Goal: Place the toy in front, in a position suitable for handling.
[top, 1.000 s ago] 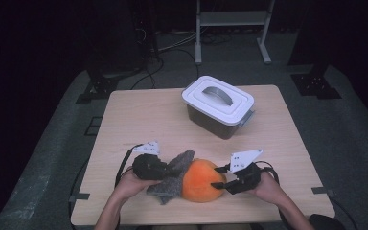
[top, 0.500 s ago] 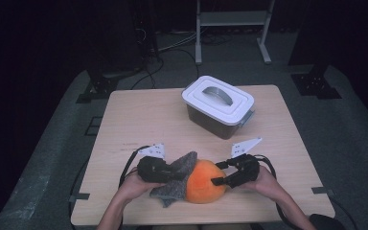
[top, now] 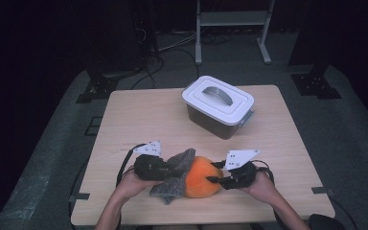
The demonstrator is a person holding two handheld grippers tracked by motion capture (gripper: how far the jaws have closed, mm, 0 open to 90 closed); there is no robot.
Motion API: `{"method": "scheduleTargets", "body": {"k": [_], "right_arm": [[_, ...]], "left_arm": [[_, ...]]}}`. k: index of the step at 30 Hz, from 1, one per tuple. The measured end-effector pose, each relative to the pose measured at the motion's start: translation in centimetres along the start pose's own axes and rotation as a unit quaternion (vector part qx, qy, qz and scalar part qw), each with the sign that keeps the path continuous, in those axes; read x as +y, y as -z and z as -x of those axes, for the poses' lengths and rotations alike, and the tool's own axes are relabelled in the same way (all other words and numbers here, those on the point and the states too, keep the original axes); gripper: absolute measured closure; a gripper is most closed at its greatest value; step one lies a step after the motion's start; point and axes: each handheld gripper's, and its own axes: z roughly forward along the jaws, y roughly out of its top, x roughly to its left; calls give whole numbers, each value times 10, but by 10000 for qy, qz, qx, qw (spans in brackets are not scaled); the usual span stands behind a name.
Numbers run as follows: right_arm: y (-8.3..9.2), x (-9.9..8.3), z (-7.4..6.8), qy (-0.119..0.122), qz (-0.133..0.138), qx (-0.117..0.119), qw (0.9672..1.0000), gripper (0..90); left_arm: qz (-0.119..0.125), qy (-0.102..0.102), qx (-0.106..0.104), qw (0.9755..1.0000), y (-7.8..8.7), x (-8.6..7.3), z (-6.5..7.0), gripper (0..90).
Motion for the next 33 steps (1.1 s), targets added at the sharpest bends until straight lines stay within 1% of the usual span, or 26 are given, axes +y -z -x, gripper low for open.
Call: {"method": "scheduleTargets", "body": {"k": [1,3,4,5,7,8,9,10,13,14,15,16,17,18,19,21,23,24,25,26,27,28,29,30,32,33], "right_arm": [[1,-1,1,-23,-11,28,10000,521],[2,-2,2,-106,14,103,9999,496],[2,-2,2,-111,-1,119,9999,464],[1,-1,2,-135,-39,137,9998,410],[3,0,7,-307,-74,184,9993,312],[4,-1,11,-473,-88,234,9986,280],[5,-2,13,-566,-100,271,9980,261],[5,-5,17,-698,-129,316,9970,253],[2,-11,21,-899,-233,453,9946,243],[0,-12,21,-989,-234,511,9935,279],[-1,-13,21,-1049,-222,536,9928,335],[-2,-13,19,-1014,-201,461,9936,400],[-1,-12,17,-917,-154,365,9950,466],[1,-10,14,-832,-5,209,9963,496],[3,-8,12,-806,94,121,9966,511],[6,-1,5,-604,290,-174,9976,522],[5,4,-1,-372,302,-389,9981,517],[5,4,-2,-330,284,-404,9982,508],[3,4,-3,-314,208,-353,9987,492],[1,2,-2,-336,98,-235,9991,468],[-1,0,-1,-344,10,-153,9993,435],[-1,-1,0,-386,-8,-80,9992,391],[0,-1,2,-460,-42,12,9989,350],[2,-1,7,-619,-54,134,9980,322],[6,-4,12,-845,16,249,9961,296],[6,-6,15,-981,20,335,9946,276]], "left_arm": [[-48,7,7,10000,0,-2,-1,766],[-24,49,-65,10000,0,-4,-2,767],[-37,38,-91,9999,-1,-3,0,767],[-63,3,-115,9999,-2,-2,1,768],[-108,-16,-161,9998,-4,-2,2,768],[-134,-21,-193,9997,-4,-2,2,768],[-159,-32,-232,9996,-4,-2,2,768],[-161,-29,-248,9996,-4,-3,2,768],[-174,-21,-246,9995,-4,-2,2,768],[-155,-28,-222,9996,-4,-1,2,768],[-154,-63,-159,9997,-4,0,3,769],[-144,-91,-105,9998,-3,2,3,772],[-72,-95,-49,9999,-1,4,4,775],[22,-101,-35,9999,1,6,5,776],[95,-143,7,9999,4,9,6,777],[277,-183,91,9994,7,14,9,777],[298,-206,213,9991,8,16,11,776],[266,-192,249,9992,7,15,10,776],[181,-178,236,9994,5,13,10,776],[75,-155,212,9996,1,10,8,776],[39,-105,157,9998,-1,8,8,777],[15,-86,83,9999,-2,7,7,776],[-9,-52,18,10000,-3,6,7,776],[-42,-49,-5,10000,-3,5,7,776],[-106,-36,-120,9999,-3,4,7,776],[-123,-31,-166,9998,-3,4,7,776]]}}
